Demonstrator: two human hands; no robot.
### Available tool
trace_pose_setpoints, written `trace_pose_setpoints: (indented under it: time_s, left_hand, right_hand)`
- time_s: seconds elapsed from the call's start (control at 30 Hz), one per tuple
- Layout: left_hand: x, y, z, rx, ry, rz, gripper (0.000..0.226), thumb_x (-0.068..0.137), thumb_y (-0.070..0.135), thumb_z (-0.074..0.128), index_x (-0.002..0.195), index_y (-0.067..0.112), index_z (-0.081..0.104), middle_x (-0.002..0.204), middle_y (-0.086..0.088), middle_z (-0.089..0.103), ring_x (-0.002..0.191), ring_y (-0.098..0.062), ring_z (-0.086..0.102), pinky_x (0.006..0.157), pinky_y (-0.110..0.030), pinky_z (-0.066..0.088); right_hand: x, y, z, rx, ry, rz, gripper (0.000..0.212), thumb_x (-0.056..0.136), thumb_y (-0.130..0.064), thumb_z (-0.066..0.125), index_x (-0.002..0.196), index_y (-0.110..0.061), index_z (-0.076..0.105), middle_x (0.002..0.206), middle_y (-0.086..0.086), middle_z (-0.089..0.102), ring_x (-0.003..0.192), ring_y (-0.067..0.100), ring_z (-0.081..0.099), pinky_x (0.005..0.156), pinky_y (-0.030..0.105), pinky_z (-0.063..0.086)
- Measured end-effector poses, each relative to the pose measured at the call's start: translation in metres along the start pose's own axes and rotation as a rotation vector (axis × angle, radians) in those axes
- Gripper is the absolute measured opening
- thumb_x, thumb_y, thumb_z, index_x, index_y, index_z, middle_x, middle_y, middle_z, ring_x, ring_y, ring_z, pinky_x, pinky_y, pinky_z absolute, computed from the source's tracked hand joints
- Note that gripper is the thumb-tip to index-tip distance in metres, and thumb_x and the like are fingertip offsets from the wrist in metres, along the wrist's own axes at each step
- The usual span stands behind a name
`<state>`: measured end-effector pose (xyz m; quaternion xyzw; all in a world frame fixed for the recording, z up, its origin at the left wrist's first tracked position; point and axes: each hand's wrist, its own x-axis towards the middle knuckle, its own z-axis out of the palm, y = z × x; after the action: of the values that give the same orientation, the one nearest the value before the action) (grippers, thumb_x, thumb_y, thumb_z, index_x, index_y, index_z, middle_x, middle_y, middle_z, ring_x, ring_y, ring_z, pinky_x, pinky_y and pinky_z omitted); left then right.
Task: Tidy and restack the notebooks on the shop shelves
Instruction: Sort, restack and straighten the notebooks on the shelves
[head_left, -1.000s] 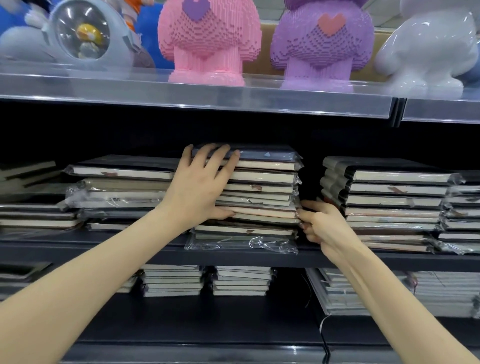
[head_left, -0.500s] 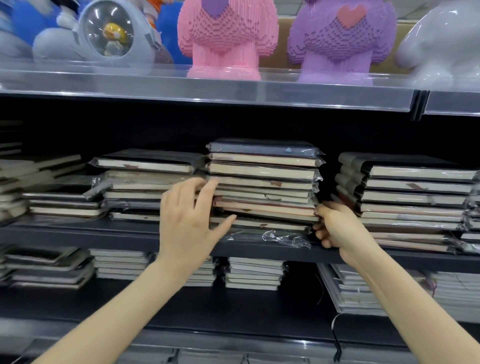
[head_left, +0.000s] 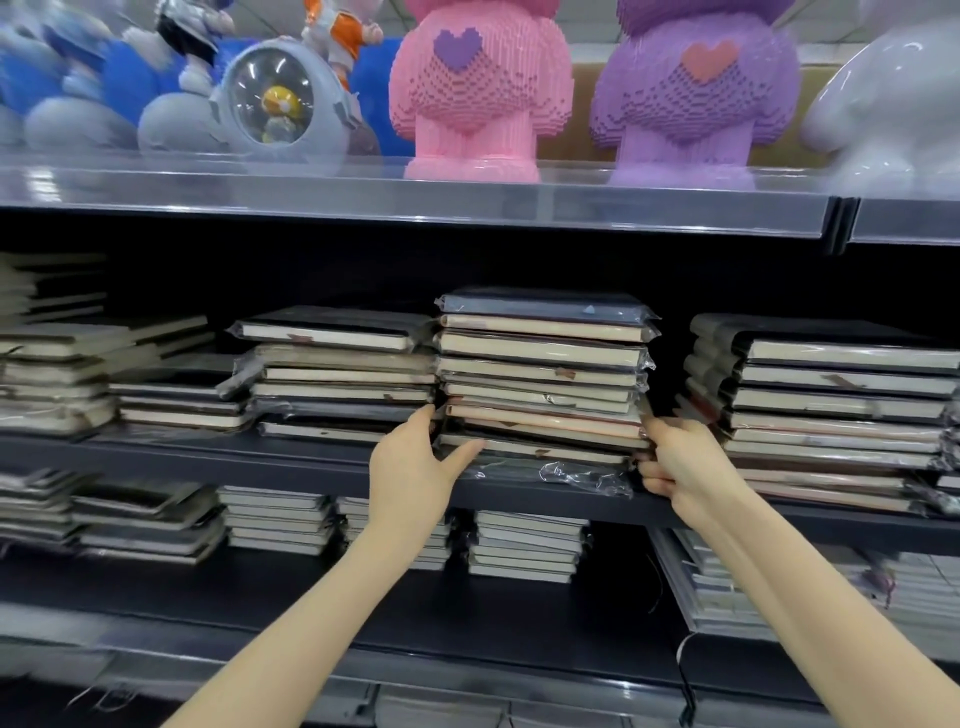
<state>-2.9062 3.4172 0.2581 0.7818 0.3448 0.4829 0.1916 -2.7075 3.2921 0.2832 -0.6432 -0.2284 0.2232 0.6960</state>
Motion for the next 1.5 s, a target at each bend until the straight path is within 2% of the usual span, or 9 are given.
trace_pose_setpoints:
  time_s: [0.37, 0.6, 0.73, 0.87, 0.97, 1.07, 1.13, 1.3, 1.5]
  left_hand:
    - [0.005, 0.003, 0.016, -0.233, 0.031, -0.098, 0.032, 0.078, 0.02, 0.077, 0.106, 0.02, 0.063, 0.086, 0.025, 0.054, 0.086, 0.004, 0.051, 0.068, -0.001, 0.034]
    - [0.003, 0.003, 0.019, -0.25, 0.084, -0.125, 0.036, 0.073, 0.025, 0.08, 0.101, 0.019, 0.058, 0.086, 0.016, 0.06, 0.08, 0.0, 0.056, 0.066, -0.006, 0.038]
    - [0.002, 0.003, 0.014, -0.248, 0.066, -0.11, 0.036, 0.073, 0.024, 0.081, 0.099, 0.022, 0.057, 0.084, 0.022, 0.058, 0.076, 0.009, 0.053, 0.063, 0.0, 0.038]
    - [0.001, 0.004, 0.005, -0.262, 0.015, -0.094, 0.033, 0.076, 0.032, 0.077, 0.101, 0.026, 0.055, 0.083, 0.026, 0.054, 0.077, 0.012, 0.051, 0.064, 0.001, 0.037]
    - [0.003, 0.002, 0.003, -0.315, -0.034, -0.09, 0.025, 0.087, 0.036, 0.064, 0.105, 0.02, 0.059, 0.086, 0.024, 0.058, 0.079, 0.013, 0.053, 0.065, 0.002, 0.038]
    - [0.005, 0.001, 0.005, -0.357, -0.074, -0.128, 0.025, 0.093, 0.033, 0.055, 0.112, 0.017, 0.059, 0.091, 0.021, 0.059, 0.088, 0.006, 0.057, 0.068, -0.004, 0.041]
    - [0.007, -0.001, 0.008, -0.365, -0.046, -0.152, 0.025, 0.093, 0.032, 0.056, 0.11, 0.015, 0.061, 0.091, 0.016, 0.063, 0.092, -0.003, 0.06, 0.07, -0.01, 0.041]
    - [0.007, 0.002, 0.016, -0.353, 0.081, -0.164, 0.027, 0.089, 0.031, 0.063, 0.106, 0.01, 0.067, 0.088, 0.009, 0.067, 0.09, -0.008, 0.064, 0.074, -0.015, 0.044]
    - [0.008, 0.009, 0.021, -0.339, 0.175, -0.213, 0.032, 0.085, 0.03, 0.069, 0.109, 0.008, 0.07, 0.091, 0.005, 0.07, 0.085, -0.001, 0.058, 0.067, -0.002, 0.037]
  right_hand:
    - [0.002, 0.0, -0.014, -0.123, -0.113, -0.067, 0.023, 0.101, -0.012, 0.041, 0.079, -0.008, 0.047, 0.059, 0.003, 0.031, 0.034, 0.004, 0.021, 0.032, 0.014, 0.012]
    - [0.008, -0.009, -0.004, -0.517, -0.165, -0.163, 0.032, 0.102, -0.028, 0.038, 0.072, -0.018, 0.033, 0.046, -0.008, 0.02, 0.039, 0.008, 0.015, 0.04, 0.019, 0.012]
    - [0.008, -0.013, 0.0, -0.696, -0.12, -0.184, 0.042, 0.103, -0.036, 0.031, 0.066, -0.015, 0.034, 0.047, -0.003, 0.03, 0.037, 0.009, 0.026, 0.037, 0.019, 0.02]
    - [-0.007, -0.011, -0.003, -0.796, -0.044, -0.298, 0.055, 0.102, -0.043, 0.021, 0.077, -0.006, 0.054, 0.065, 0.004, 0.052, 0.064, 0.018, 0.049, 0.059, 0.028, 0.033]
    - [-0.014, 0.001, -0.007, -0.56, -0.034, -0.32, 0.049, 0.099, -0.05, 0.026, 0.087, -0.013, 0.056, 0.08, -0.003, 0.057, 0.086, 0.016, 0.053, 0.074, 0.029, 0.039]
    - [-0.014, 0.013, -0.01, -0.424, -0.207, -0.281, 0.085, 0.076, -0.074, 0.044, 0.143, -0.022, 0.041, 0.141, -0.014, 0.047, 0.132, 0.007, 0.039, 0.112, 0.03, 0.028]
    - [-0.016, 0.015, -0.008, -0.487, -0.228, -0.346, 0.095, 0.073, -0.071, 0.051, 0.151, -0.021, 0.026, 0.15, -0.011, 0.035, 0.138, 0.008, 0.032, 0.114, 0.03, 0.026]
    - [-0.015, 0.02, -0.008, -0.555, -0.188, -0.458, 0.064, 0.095, -0.041, 0.049, 0.15, -0.021, 0.024, 0.151, -0.01, 0.034, 0.133, 0.002, 0.029, 0.104, 0.019, 0.023]
    - [-0.01, 0.021, -0.003, -0.488, -0.15, -0.442, 0.076, 0.084, -0.062, 0.044, 0.148, -0.023, 0.032, 0.148, -0.01, 0.039, 0.138, 0.009, 0.034, 0.113, 0.029, 0.028]
